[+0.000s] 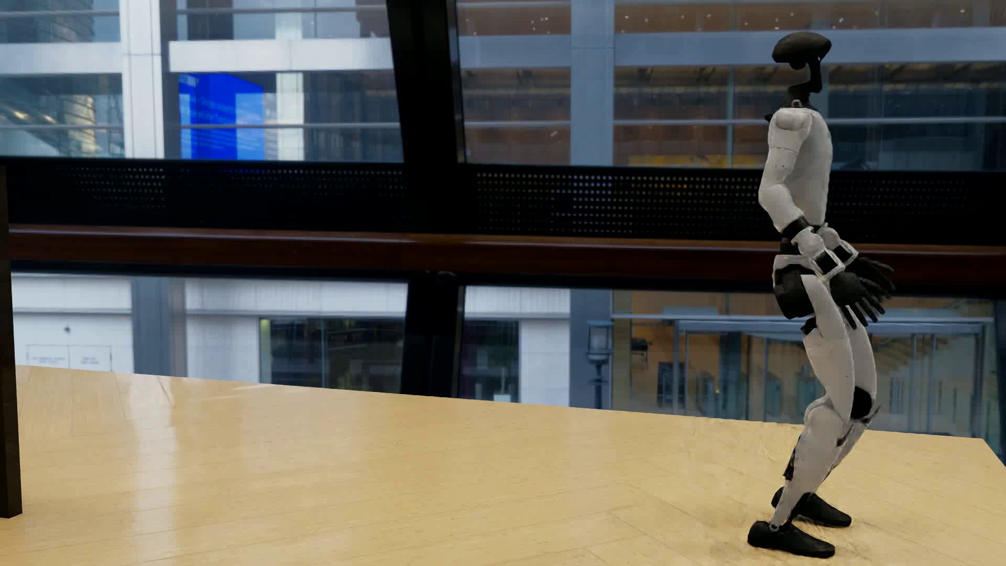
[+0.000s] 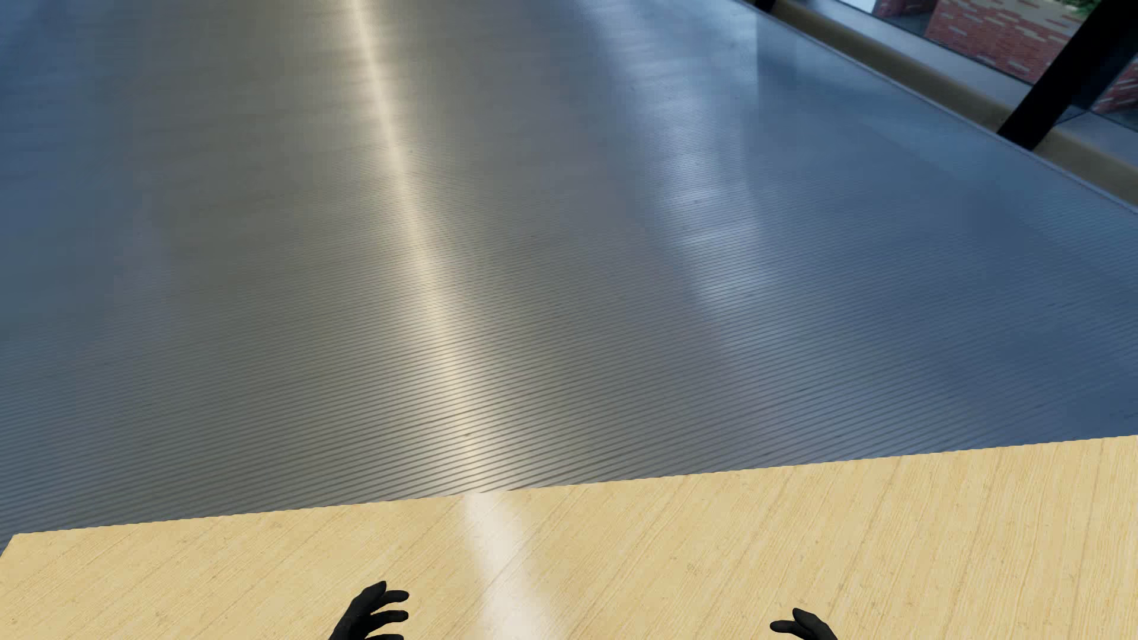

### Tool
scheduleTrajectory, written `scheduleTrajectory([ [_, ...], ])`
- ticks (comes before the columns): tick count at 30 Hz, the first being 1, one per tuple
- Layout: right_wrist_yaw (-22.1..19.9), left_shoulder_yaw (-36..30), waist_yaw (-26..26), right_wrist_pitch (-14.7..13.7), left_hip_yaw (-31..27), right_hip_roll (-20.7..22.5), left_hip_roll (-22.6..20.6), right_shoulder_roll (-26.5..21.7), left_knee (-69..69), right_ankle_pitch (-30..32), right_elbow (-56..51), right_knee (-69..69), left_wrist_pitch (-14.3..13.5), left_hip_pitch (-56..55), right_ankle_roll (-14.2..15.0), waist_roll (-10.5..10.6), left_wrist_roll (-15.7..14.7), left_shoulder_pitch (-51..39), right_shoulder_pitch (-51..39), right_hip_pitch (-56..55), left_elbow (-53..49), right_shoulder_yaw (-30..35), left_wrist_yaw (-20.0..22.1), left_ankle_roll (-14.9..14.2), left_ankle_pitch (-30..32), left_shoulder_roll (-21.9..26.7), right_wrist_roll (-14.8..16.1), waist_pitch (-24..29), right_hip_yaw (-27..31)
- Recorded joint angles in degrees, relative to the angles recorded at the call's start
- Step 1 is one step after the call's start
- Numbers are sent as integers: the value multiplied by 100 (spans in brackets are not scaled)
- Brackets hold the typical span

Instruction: Rotate 180

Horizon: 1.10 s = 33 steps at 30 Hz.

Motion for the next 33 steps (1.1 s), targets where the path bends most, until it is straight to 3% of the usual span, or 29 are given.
scheduleTrajectory([
  [1, -69, -311, -172, 333, 23, 157, -19, 160, -480, -173, -45, 202, 16, 166, -251, -40, 44, 246, -263, -73, 426, 151, -6, 277, -587, -42, -12, -61, 254],
  [2, -193, -274, -319, 493, 172, 129, 1, 292, -721, -352, 32, 492, 160, 381, -210, -212, 180, 240, -322, -166, 633, 167, -71, -345, -444, -99, -31, -51, 368],
  [4, -530, -521, -465, 628, 442, -13, 97, 175, -395, -607, 186, 947, 476, 353, -323, -393, 435, -291, -145, -374, 235, 80, -109, -399, -646, -83, -107, 206, 183],
  [5, -732, -550, -566, 695, 513, 3, 139, 218, 157, -682, 353, 1088, 476, 77, -337, -430, 457, -439, -99, -450, 106, -48, -58, -311, -455, -236, -177, 313, 249],
  [7, -1085, -350, -792, 712, 269, 185, 154, 95, 355, -608, 307, 857, 216, -181, -341, -254, 348, -236, 38, -325, 618, -42, -129, 464, -206, -211, -255, 346, 529],
  [8, -1253, 42, -842, 638, 146, 262, 270, 118, -463, -624, 324, 846, 230, -35, -332, -208, 309, -191, 31, -330, 604, 27, -292, 43, -402, -66, -258, 339, 673],
  [9, -1357, -109, -875, 660, 260, 167, 318, 299, -678, -693, 111, 879, 253, 132, -350, -246, 246, -220, 66, -325, 594, 104, -379, -724, -352, 171, -237, 339, 597],
  [11, -1243, -289, -826, 597, 545, -157, 411, 212, -721, -743, 116, 875, 280, 319, -252, -186, 68, -286, -62, -337, 223, -26, -374, -706, -503, -22, -116, 360, 60],
  [13, -989, -524, -838, 466, 716, -353, 434, 192, -252, -1018, 278, 1201, 131, 302, -235, -333, -9, -499, -69, -385, 178, -219, -273, -737, -575, -131, -128, 388, -55],
  [14, -907, -712, -694, 447, 617, -256, 487, 111, 572, -1035, 454, 1185, 26, -52, -351, -326, 14, -503, -77, -324, 192, -177, -215, -534, -102, -158, -193, 411, 78],
  [15, -891, -548, -640, 379, 345, -160, 340, 12, 1109, -988, 521, 1031, -52, -419, -353, -225, 60, -367, -58, -260, 359, -188, -253, 363, 254, -183, -251, 329, 227],
  [16, -925, -245, -564, 294, 168, -95, 157, -81, 1236, -953, 606, 878, -10, -597, -338, -133, 137, -343, -96, -107, 371, -181, -366, 993, 130, -175, -301, 345, 384],
  [17, -1001, -49, -444, 288, 139, -66, 17, -204, 1094, -992, 501, 868, 116, -784, -315, -48, 266, -353, -96, -75, 19, -25, -543, 967, -248, -55, -356, 336, 482],
  [18, -1094, 15, -428, 393, 84, 23, -19, -26, 514, -1064, 320, 969, 91, -731, -293, 41, 405, -313, -170, -61, 159, 121, -688, 769, -522, 91, -390, 315, 604],
  [19, -1157, -81, -466, 505, 67, 53, 154, 218, -265, -1127, 167, 1204, 21, -444, -209, 115, 478, -223, -264, -116, 499, 189, -775, -314, -206, 248, -387, 289, 574],
  [20, -1116, -182, -636, 498, 180, -150, 177, 263, -348, -1135, -21, 1360, 76, -294, -116, 56, 479, -253, -102, -143, 520, 188, -802, -666, -276, 330, -318, 293, 295],
  [21, -1002, -175, -683, 525, 321, -185, 262, 294, -381, -1071, 63, 1413, 119, -203, -41, -7, 439, -296, 0, -181, 367, 32, -747, -665, -345, 254, -230, 285, 255],
  [23, -720, -296, -944, 769, 763, -643, 363, 221, -476, -1250, 19, 1343, 80, 25, 299, -332, 217, -557, 69, -337, 342, -112, -440, -676, -456, 60, -109, 309, -21],
  [24, -606, -481, -1023, 732, 626, -571, 414, 106, -358, -1287, 198, 1335, 21, 59, 284, -374, 41, -706, 160, -285, 245, -173, -270, -716, -560, -32, -91, 350, -9],
  [25, -541, -510, -1044, 741, 509, -466, 439, -49, -189, -1271, 322, 1268, -79, 53, 25, -426, -100, -671, 197, -226, 120, -114, -156, -771, -550, -107, -52, 364, 92],
  [26, -545, -534, -975, 716, 358, -374, 406, -85, 163, -1222, 428, 1129, -178, -9, -186, -444, -146, -632, 171, -84, 161, -195, -108, -312, -417, -83, 3, 419, 188],
  [27, -655, -350, -888, 635, 150, -232, 362, -69, 303, -1150, 357, 979, -227, -102, -116, -347, -98, -371, 129, -57, 205, -228, -154, 510, -433, -13, 56, 347, 364],
  [28, -817, -148, -877, 534, 62, -134, 391, -49, -70, -1104, 233, 868, -187, -3, -144, -272, -37, -201, -9, 4, 360, -132, -253, 929, -688, 136, 76, 323, 513],
  [29, -1011, -130, -807, 417, 147, -131, 591, 60, -567, -1010, 43, 1066, -50, 317, -85, -231, 8, -92, -114, -87, 460, 11, -333, -825, -712, 252, 51, 308, 501],
  [30, -1162, -309, -777, 336, 290, -252, 614, 278, -675, -894, 20, 1348, 120, 413, 24, -262, 49, -170, -127, -263, 482, 117, -313, -1000, -717, 237, 28, 268, 347],
  [31, -1216, -385, -706, 343, 407, -349, 665, 386, -729, -764, 6, 1519, 255, 519, 134, -254, 124, -227, -57, -363, 333, 93, -269, -998, -760, 82, 25, 265, 156],
  [33, -1009, -634, -797, 507, 646, -727, 716, 240, -272, -1029, 161, 1270, 286, 525, 310, -402, 221, -480, -101, -477, 278, -246, -110, -981, -693, -16, 8, 359, -272],
])
